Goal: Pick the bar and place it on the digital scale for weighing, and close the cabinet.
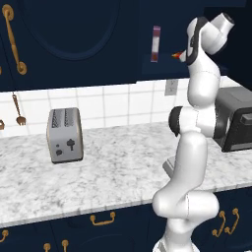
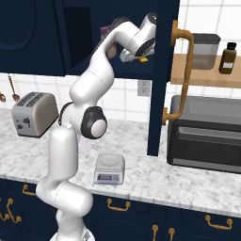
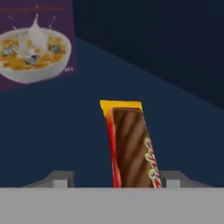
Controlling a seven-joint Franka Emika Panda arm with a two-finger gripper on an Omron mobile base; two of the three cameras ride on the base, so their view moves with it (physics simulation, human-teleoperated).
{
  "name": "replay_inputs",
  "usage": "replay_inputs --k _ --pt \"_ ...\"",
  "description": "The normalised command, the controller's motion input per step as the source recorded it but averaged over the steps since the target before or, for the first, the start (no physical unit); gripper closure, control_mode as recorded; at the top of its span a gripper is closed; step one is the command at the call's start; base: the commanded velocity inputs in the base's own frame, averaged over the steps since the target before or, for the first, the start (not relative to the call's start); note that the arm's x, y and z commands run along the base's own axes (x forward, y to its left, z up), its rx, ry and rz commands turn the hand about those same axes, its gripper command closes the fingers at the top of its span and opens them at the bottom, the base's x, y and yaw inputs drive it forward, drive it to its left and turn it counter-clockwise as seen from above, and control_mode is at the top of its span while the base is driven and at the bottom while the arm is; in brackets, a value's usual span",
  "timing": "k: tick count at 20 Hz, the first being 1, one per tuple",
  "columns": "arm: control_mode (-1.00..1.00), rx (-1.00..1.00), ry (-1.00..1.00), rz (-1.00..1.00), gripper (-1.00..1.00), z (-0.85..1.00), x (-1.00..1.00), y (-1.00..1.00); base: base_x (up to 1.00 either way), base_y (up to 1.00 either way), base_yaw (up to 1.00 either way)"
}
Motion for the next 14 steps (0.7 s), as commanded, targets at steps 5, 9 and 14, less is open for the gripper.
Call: replay_inputs --k 5,9,14 --pt "-1.00 -0.11 -0.13 0.00 1.00 -1.00 -0.28 0.89 0.00 0.00 0.00" --pt "-1.00 -0.14 -0.42 -0.10 1.00 -1.00 -0.88 0.89 0.00 0.00 0.00" --pt "-1.00 -0.02 -0.52 -0.31 1.00 -1.00 -0.86 0.61 0.00 0.00 0.00"
